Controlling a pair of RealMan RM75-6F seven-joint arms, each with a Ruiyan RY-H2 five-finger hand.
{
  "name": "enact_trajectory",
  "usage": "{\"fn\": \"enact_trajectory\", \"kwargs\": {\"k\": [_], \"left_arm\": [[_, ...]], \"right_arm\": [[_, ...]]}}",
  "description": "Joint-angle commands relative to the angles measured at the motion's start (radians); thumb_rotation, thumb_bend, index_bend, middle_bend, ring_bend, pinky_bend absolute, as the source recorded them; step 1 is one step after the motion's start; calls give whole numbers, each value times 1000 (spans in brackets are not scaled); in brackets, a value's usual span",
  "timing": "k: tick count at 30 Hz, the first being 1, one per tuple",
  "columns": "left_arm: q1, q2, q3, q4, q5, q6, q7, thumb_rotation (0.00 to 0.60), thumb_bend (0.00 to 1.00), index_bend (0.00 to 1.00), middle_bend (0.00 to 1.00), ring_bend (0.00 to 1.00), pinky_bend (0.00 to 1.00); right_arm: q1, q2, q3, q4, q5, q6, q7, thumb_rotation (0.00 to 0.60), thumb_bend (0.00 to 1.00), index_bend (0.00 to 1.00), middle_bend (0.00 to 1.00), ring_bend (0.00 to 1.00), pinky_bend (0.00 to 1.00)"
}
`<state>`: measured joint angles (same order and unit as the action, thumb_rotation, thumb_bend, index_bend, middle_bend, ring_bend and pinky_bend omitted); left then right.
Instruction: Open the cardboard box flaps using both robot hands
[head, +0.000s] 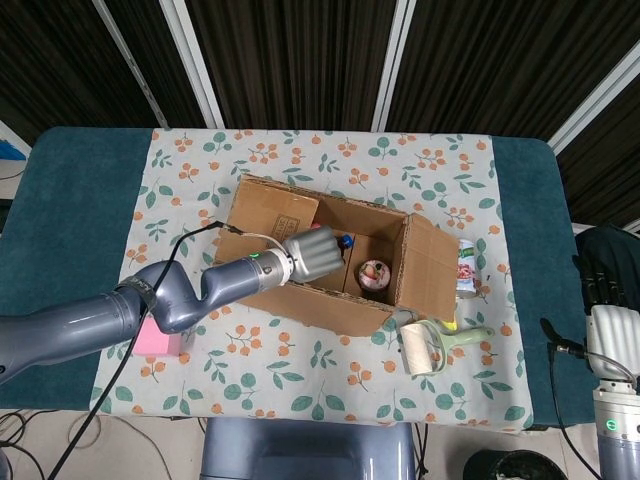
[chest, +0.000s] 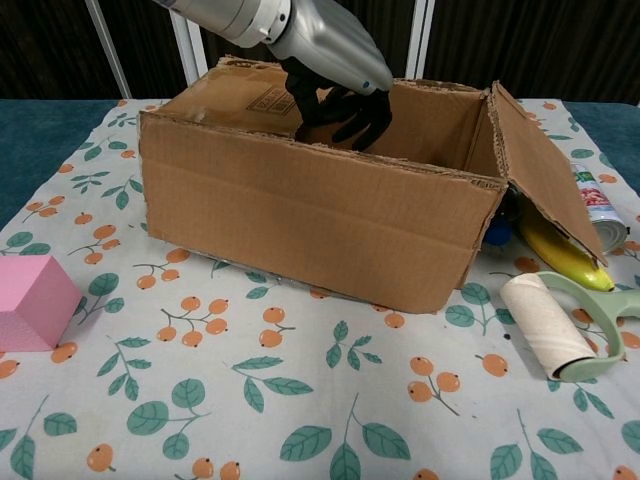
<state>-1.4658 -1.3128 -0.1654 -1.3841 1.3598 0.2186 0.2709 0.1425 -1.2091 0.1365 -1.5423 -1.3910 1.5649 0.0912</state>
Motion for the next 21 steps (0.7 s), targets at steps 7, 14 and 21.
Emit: {"fn": "enact_trajectory", "kwargs": {"k": [7, 14, 21], "left_arm": [[-1, 14, 28, -15, 10, 10, -22, 600, 933, 408, 480, 365, 405], [-2, 16, 50, -24, 23, 20, -33, 600, 933, 409, 482, 366, 405], [3, -6, 61, -21, 30, 51, -48, 600, 932, 396, 469, 365, 404]], "right_arm": [[-4, -1, 7, -1, -4, -6, -4, 600, 280, 0, 0, 55, 228], [-8, -1, 12, -2, -6, -13, -1, 600, 280, 0, 0, 55, 228], [-12, -1, 16, -5, -9, -18, 1, 600, 280, 0, 0, 55, 228]]}}
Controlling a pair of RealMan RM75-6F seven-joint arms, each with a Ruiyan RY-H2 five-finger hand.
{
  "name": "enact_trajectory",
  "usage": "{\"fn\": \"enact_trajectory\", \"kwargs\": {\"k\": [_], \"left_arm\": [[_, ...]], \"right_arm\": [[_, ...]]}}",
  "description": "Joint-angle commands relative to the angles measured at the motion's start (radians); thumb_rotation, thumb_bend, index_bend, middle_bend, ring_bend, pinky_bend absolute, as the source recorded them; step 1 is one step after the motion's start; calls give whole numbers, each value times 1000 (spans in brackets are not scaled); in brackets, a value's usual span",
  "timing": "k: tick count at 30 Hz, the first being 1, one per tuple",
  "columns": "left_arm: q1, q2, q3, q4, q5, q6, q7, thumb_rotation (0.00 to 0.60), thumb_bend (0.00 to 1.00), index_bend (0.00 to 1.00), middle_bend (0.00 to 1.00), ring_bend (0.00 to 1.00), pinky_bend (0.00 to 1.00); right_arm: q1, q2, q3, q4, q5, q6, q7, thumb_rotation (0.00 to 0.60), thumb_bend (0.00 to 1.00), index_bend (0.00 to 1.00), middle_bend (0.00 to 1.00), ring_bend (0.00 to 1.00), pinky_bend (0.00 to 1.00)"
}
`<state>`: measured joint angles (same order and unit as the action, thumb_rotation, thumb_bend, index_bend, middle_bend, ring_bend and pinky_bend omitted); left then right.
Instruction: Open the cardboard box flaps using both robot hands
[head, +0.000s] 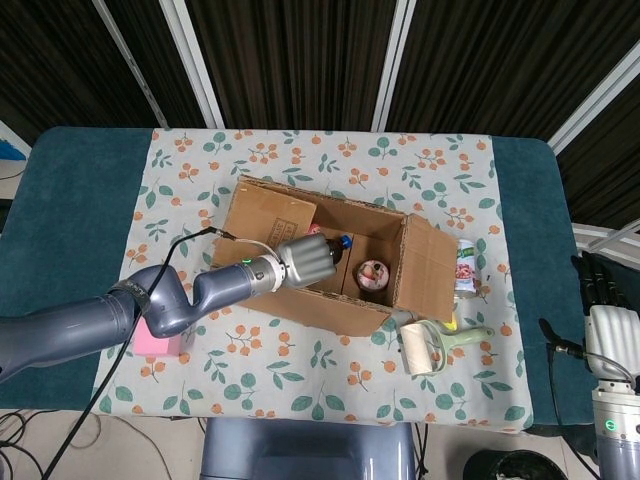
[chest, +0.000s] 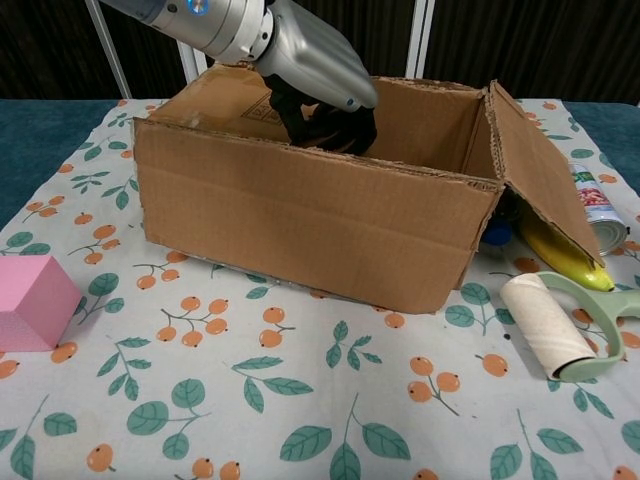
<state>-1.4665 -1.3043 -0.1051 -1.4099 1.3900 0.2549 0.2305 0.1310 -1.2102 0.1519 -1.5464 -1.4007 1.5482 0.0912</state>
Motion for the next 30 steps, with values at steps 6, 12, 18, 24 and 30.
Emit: {"fn": "enact_trajectory", "kwargs": {"k": [6, 12, 18, 24, 30], "left_arm": [[-2, -44, 13, 26, -1, 19, -10, 600, 931, 401, 473, 365, 404], [-12, -19, 23, 16, 2, 11, -5, 600, 932, 476, 558, 433, 460], [-13, 28, 21, -1, 0, 25, -1, 600, 933, 515, 611, 476, 496], [-15, 78, 19, -28, -9, 30, 2, 600, 954, 551, 648, 510, 525], [-10, 136, 17, -71, -10, 50, 13, 600, 954, 553, 651, 512, 527]], "right_arm": [[-3, 2, 6, -2, 4, -8, 1, 600, 280, 0, 0, 55, 228], [-5, 1, 9, -2, 3, -14, 4, 600, 281, 0, 0, 55, 228], [-3, -2, 7, -2, -3, -21, 1, 600, 281, 0, 0, 55, 228], [-4, -5, 8, -3, -3, -27, -3, 600, 282, 0, 0, 55, 228], [-4, -6, 10, -2, -1, -32, -3, 600, 285, 0, 0, 55, 228]]}}
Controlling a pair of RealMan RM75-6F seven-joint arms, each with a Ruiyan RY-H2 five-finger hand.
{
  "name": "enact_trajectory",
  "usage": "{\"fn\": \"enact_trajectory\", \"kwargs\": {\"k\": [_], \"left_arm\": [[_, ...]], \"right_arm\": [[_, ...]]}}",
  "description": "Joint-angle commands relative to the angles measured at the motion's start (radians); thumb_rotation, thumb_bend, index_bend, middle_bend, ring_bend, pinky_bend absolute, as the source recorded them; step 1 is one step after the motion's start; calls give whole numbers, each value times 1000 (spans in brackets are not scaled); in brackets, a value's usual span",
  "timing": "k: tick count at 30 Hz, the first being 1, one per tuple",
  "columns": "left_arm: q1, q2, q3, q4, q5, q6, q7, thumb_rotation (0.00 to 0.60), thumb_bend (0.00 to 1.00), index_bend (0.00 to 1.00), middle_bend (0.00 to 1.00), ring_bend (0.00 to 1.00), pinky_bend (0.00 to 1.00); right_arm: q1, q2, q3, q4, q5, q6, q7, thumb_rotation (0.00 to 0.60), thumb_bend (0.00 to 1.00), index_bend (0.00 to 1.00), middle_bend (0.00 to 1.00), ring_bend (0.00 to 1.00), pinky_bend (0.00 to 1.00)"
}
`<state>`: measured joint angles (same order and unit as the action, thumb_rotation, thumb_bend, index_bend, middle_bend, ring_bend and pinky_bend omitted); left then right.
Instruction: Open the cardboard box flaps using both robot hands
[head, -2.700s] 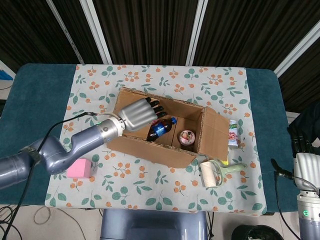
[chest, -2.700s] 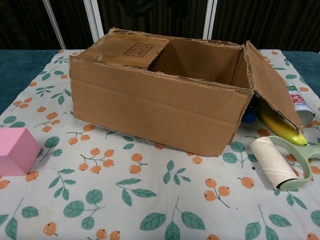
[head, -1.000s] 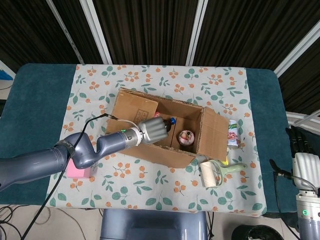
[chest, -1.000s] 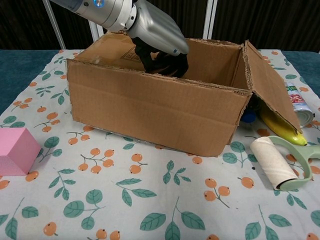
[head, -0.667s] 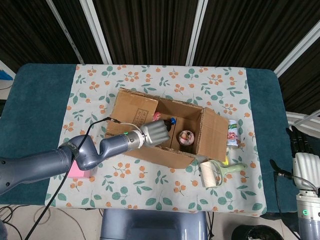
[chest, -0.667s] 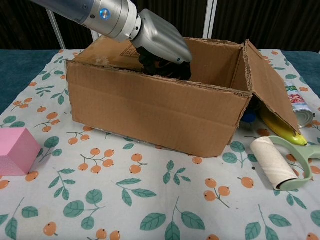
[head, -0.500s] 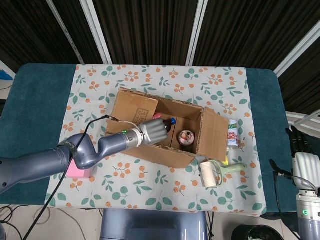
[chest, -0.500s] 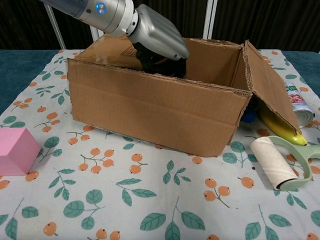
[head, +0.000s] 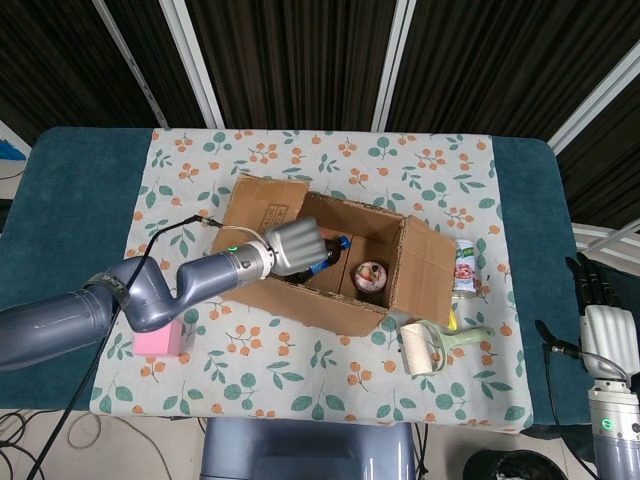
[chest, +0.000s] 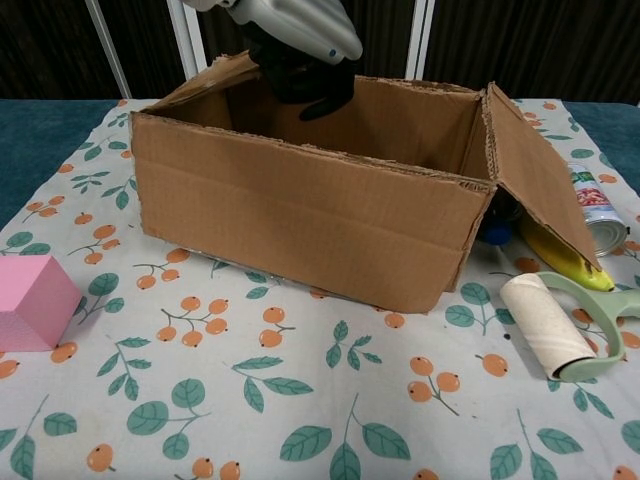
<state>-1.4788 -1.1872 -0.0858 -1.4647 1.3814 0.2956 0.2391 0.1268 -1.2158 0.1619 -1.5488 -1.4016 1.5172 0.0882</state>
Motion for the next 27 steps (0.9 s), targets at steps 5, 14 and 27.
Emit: {"fn": "enact_trajectory", "kwargs": {"k": [5, 14, 27], "left_arm": [[3, 77, -8, -56, -1, 19, 14, 600, 955, 553, 651, 511, 527], [21, 201, -6, -135, 3, 34, 31, 600, 955, 553, 652, 511, 527], [126, 406, 24, -252, 6, 92, 42, 600, 955, 555, 652, 512, 527]], "right_arm": [[-1, -1, -2, -1, -5, -3, -3, 600, 285, 0, 0, 55, 228], [-3, 0, -2, -6, -8, -5, 0, 600, 288, 0, 0, 55, 228], [-6, 2, -7, -18, -20, -6, -3, 600, 292, 0, 0, 55, 228]]}}
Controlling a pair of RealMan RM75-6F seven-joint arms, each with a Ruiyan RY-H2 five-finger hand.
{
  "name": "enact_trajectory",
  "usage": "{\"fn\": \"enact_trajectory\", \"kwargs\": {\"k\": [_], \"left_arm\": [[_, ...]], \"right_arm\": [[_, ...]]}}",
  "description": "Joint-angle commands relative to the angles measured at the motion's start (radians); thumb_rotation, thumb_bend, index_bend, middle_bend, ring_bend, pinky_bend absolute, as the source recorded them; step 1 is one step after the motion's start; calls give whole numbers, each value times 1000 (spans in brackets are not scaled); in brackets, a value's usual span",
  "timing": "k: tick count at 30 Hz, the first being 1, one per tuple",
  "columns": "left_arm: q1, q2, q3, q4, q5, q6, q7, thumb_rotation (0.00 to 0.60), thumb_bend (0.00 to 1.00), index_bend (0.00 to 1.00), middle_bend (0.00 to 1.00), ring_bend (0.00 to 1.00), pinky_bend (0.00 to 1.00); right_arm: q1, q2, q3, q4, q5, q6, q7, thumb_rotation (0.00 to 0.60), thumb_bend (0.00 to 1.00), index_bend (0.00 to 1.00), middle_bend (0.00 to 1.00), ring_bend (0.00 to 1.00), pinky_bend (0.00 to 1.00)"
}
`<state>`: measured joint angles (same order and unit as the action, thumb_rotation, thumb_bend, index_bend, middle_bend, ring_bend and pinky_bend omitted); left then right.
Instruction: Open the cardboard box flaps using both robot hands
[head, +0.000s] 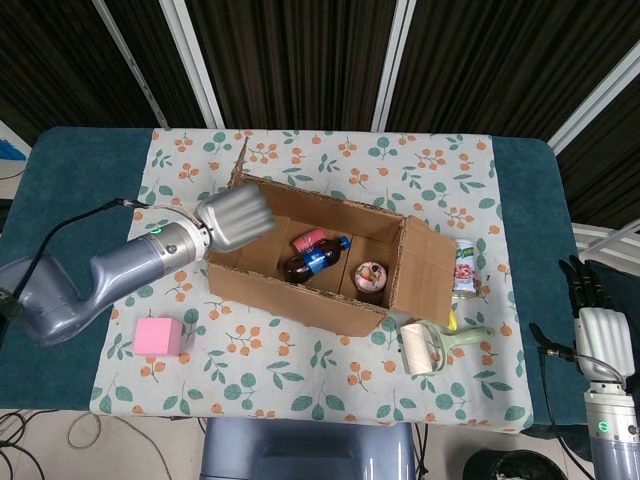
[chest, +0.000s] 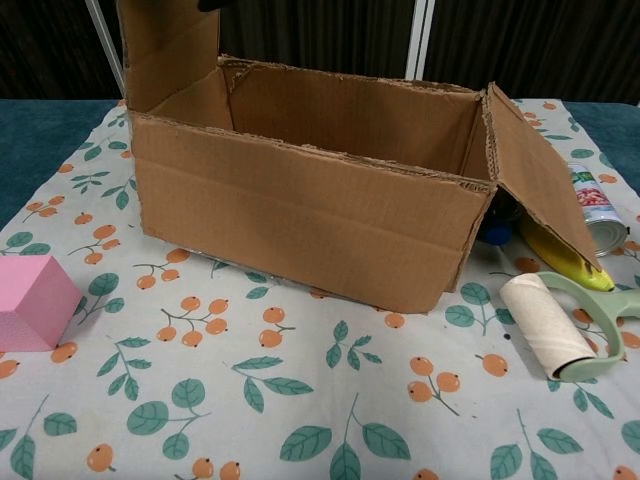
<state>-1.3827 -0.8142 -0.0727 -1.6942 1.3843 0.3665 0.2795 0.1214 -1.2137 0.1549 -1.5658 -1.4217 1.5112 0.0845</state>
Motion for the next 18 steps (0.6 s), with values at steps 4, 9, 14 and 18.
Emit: {"fn": "enact_trajectory", "kwargs": {"k": [4, 9, 14, 18], "left_arm": [[70, 84, 24, -51, 13, 45, 2, 600, 955, 555, 652, 512, 527], [158, 154, 55, -85, 34, 90, -2, 600, 955, 554, 646, 511, 527], [217, 167, 64, -81, 37, 120, -15, 600, 954, 548, 639, 508, 527], [275, 169, 73, -80, 32, 160, -24, 600, 918, 518, 605, 479, 512]], "right_arm": [[-1, 0, 1, -3, 0, -1, 0, 600, 291, 0, 0, 55, 228], [-4, 1, 2, -7, -1, 6, -4, 600, 292, 0, 0, 55, 228], [-7, 3, 6, -10, 5, 8, -1, 600, 292, 0, 0, 55, 228], [-7, 4, 5, -12, 5, 4, -2, 600, 297, 0, 0, 55, 228]]}}
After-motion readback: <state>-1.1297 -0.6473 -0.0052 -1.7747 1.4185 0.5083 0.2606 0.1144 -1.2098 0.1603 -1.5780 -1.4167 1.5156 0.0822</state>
